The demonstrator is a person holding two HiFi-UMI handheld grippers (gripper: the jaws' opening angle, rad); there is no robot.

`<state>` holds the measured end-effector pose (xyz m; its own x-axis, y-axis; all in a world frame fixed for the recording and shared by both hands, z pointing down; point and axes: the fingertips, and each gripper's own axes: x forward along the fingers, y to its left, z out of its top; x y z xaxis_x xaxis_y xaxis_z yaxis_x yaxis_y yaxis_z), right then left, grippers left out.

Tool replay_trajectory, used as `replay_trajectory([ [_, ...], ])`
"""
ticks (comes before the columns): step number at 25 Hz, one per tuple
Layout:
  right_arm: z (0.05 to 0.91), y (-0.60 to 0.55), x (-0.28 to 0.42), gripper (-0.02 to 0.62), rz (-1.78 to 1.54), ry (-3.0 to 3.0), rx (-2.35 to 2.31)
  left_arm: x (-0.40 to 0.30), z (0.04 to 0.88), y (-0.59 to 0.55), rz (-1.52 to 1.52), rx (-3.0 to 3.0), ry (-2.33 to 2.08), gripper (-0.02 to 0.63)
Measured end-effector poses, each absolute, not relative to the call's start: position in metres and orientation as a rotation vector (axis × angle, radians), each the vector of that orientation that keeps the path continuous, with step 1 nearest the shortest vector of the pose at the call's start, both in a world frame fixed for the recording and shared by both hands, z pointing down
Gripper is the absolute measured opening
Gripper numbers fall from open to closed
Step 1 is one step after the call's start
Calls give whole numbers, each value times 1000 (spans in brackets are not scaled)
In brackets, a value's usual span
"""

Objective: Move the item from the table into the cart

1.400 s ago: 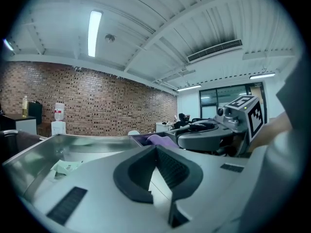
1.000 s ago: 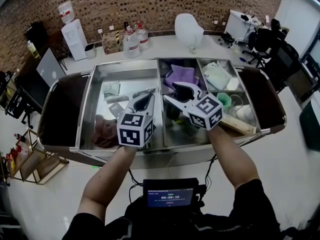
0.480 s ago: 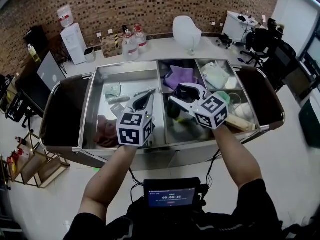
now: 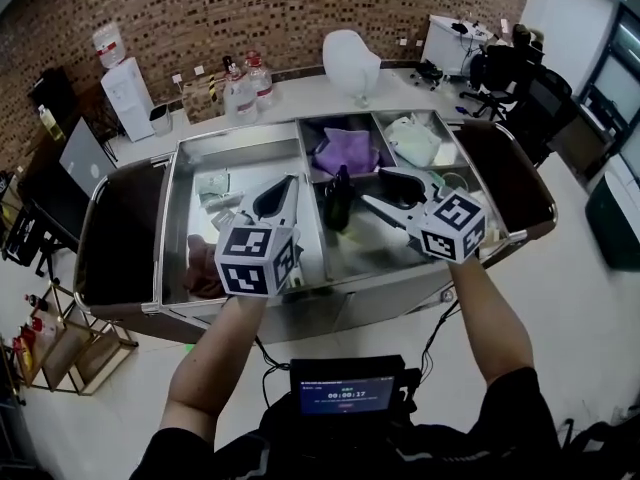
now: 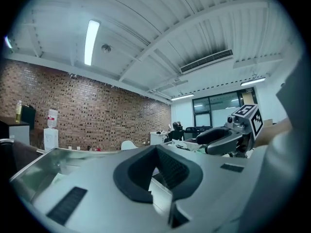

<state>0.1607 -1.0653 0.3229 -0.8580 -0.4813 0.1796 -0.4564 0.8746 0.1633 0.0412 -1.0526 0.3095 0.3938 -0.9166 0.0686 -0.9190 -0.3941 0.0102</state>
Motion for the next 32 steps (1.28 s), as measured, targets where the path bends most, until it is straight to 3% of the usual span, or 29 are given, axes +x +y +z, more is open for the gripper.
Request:
replay_trajectory([
  [7, 284, -1015, 219, 212, -240, -2906, 974, 54, 295, -1012, 13, 2625, -1709, 11],
  [9, 275, -996, 245, 146, -279, -2922, 1038, 65, 296, -994, -4, 2597, -1729, 11],
  [11, 275, -975, 272, 140, -280, -2946, 1030, 83, 301, -974, -11, 2567, -1764, 11],
  [13, 278, -954, 308, 136, -250, -2971, 1015, 113, 307, -954, -6, 2537, -1806, 11],
  [15, 283, -935, 352, 71, -218, -2997, 998, 156, 313, -931, -2, 2502, -1846, 11],
  [20, 299, -890, 448, 66, -187, -3023, 908, 256, 329, -870, -9, 2392, -1963, 11],
  [21, 306, -881, 454, 3, -172, -3027, 902, 263, 335, -856, -8, 2372, -1979, 11],
  [32, 354, -808, 440, 3, 94, -3018, 1082, 243, 362, -760, 38, 2354, -2013, 11],
])
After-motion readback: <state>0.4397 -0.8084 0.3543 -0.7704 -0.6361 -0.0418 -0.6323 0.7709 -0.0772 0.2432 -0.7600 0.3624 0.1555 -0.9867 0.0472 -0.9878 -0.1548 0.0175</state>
